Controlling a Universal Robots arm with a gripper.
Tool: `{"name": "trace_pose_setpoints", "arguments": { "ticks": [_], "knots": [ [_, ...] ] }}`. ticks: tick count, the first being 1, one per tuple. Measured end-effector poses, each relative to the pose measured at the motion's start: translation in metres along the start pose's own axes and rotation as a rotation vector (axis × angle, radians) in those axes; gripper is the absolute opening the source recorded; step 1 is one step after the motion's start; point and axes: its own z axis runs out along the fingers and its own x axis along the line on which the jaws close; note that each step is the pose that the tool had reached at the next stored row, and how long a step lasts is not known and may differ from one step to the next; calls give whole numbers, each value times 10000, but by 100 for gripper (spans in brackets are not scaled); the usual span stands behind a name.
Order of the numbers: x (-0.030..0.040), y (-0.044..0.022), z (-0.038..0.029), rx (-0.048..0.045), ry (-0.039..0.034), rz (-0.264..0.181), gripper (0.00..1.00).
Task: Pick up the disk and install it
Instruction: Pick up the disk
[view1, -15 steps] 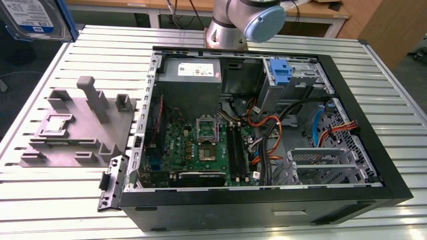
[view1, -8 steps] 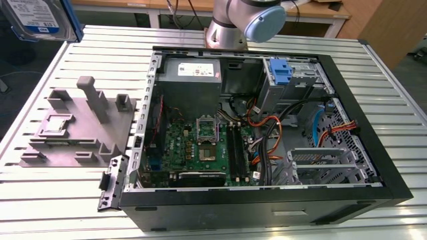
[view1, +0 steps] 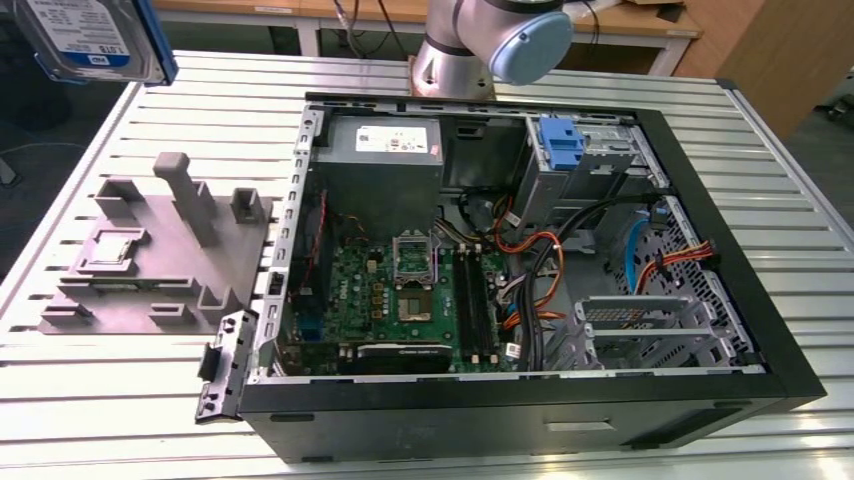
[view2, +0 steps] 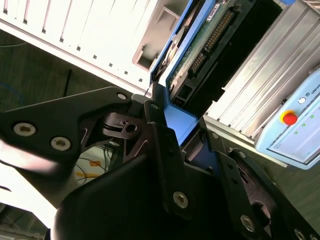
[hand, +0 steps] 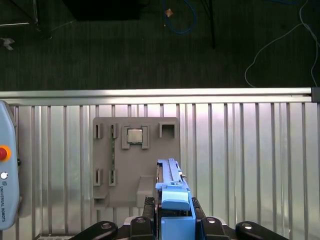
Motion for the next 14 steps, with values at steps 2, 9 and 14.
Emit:
{"name": "trace_pose_setpoints", "arguments": {
  "ticks": [2,9,14],
  "knots": [
    [0,-13,0,-1,0,-1,36],
    [-1,-47,0,1,0,0,36],
    [-1,-54,0,0,0,-1,36]
  ]
}}
